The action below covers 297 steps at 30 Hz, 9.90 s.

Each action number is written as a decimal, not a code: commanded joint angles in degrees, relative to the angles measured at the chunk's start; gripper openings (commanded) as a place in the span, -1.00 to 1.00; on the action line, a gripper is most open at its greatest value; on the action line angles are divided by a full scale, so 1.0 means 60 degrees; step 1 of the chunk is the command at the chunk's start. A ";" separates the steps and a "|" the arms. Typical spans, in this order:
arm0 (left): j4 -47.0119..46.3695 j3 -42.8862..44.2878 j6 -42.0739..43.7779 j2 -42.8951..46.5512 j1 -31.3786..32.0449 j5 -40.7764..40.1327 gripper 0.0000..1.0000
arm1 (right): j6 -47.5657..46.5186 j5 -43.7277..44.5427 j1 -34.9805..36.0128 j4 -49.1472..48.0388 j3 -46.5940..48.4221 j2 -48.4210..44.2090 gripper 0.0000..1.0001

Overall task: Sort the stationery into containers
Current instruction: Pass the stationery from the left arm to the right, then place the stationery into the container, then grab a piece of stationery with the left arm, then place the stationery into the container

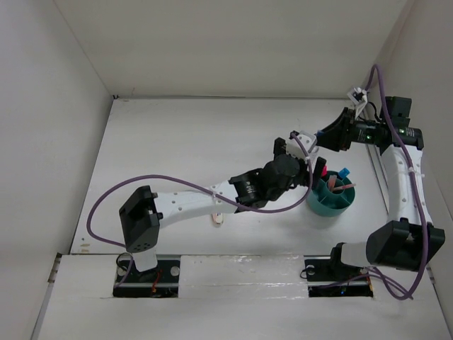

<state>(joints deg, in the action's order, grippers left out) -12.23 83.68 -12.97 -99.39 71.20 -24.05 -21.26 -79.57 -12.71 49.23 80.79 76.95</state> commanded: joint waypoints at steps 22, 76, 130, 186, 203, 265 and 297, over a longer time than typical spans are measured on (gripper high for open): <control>0.2899 -0.2797 -0.2934 0.3922 0.0043 -0.2054 1.00 | -0.1145 0.2859 -0.2374 -0.0354 0.0537 -0.0680 -1.00; 0.3884 -0.5934 -0.5118 0.5433 -0.0060 -0.2480 1.00 | -0.4102 0.3887 -0.4913 0.0919 -0.2157 -0.0841 -1.00; 0.3796 -0.5846 -0.4942 0.5257 -0.0060 -0.2305 1.00 | -0.5422 0.3257 -0.4913 0.2078 -0.2069 -0.0036 0.19; 0.4880 0.0336 -0.2027 -0.2813 -0.1803 0.0142 0.07 | -0.1145 0.4722 -0.0797 -0.0969 -0.0209 -0.1882 0.98; 0.4836 -0.0382 -0.2613 -0.2945 -0.1803 0.0830 0.03 | -0.1321 0.4722 -0.0797 -0.0779 -0.0209 -0.1706 0.98; 0.2946 0.2797 -0.2568 -0.1935 -0.0792 0.4610 -1.00 | 0.2239 0.9761 -0.0797 -0.3899 -0.1307 -0.2672 1.00; 0.1774 0.2958 -0.2760 -0.3488 -0.0792 0.4933 -1.00 | 0.2239 0.9673 -0.0797 -0.3987 -0.1395 -0.2776 1.00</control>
<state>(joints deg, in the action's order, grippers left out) 1.10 99.59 -29.12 -121.30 66.28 5.52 -8.71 -21.58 -17.80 28.42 72.27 61.45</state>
